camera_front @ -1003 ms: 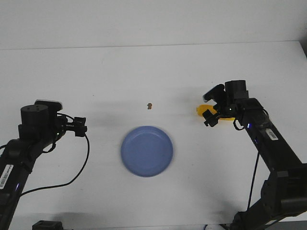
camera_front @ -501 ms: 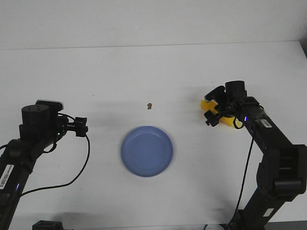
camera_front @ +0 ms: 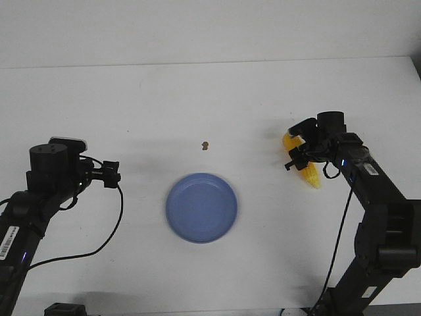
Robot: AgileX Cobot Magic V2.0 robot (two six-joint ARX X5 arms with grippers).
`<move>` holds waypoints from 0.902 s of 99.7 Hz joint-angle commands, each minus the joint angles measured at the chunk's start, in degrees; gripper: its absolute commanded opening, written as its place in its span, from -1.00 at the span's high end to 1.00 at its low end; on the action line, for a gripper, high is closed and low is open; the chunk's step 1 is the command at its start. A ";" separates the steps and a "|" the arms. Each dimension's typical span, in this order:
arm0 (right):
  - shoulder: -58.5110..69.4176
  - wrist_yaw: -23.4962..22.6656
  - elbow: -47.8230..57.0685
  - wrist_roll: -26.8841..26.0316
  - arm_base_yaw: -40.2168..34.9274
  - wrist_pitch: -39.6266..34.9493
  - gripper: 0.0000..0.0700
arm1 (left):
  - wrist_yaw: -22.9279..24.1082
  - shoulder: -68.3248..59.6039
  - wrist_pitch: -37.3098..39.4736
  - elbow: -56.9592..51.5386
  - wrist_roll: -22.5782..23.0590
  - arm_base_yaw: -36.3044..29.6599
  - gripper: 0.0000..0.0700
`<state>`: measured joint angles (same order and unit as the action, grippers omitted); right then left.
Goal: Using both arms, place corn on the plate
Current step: 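Carry the corn with the right gripper over the blue plate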
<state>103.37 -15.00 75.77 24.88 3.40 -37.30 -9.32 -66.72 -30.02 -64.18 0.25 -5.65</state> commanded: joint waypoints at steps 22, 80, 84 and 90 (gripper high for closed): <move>-6.80 -7.56 4.76 -8.83 -8.20 -7.52 0.54 | -0.15 -0.22 0.52 -0.24 -0.52 -0.04 -0.47; -5.09 0.26 4.79 -19.45 -40.13 -5.97 0.40 | -0.15 -0.22 0.52 -0.24 -0.52 -0.04 -0.47; -4.52 1.01 4.79 -20.06 -40.72 -5.81 0.39 | -0.15 -0.22 0.52 -0.24 -0.52 -0.04 -0.47; -3.48 2.56 4.79 -20.87 -41.42 -5.62 0.38 | -0.15 -0.22 0.50 -0.24 -0.52 -0.04 -0.47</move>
<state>97.78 -13.63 79.94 6.35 -37.32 -43.53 -9.32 -66.72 -30.00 -64.18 0.25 -5.65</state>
